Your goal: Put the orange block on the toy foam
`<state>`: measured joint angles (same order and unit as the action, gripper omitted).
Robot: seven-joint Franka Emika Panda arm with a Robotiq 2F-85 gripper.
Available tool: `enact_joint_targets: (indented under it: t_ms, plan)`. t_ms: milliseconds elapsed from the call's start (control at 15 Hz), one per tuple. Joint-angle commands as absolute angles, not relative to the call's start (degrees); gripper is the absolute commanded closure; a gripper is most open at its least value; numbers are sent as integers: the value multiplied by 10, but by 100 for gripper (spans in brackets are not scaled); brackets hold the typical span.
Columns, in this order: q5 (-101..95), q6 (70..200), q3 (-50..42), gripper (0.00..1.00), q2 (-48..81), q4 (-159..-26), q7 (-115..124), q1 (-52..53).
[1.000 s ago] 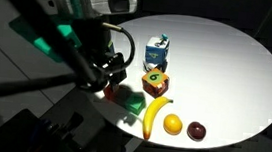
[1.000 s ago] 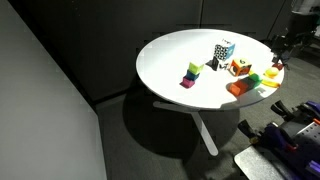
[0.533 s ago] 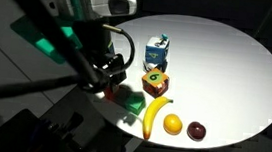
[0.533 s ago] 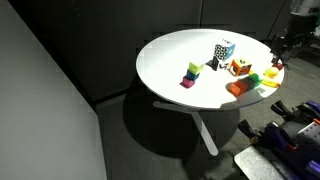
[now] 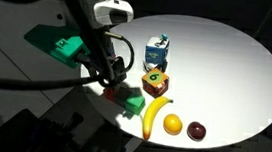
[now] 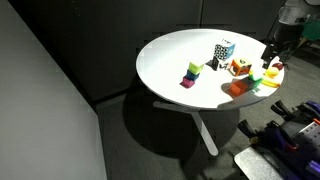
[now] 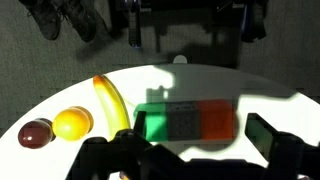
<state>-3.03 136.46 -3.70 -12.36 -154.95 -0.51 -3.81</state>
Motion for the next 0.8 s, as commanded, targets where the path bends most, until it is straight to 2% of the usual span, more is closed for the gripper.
enact_joint_targets:
  t_ms: [0,733]
  plan:
    - [-18,1385,-29,0,-87,-1529,-7,-27]
    - [-7,1442,0,0,23,-1468,-9,1]
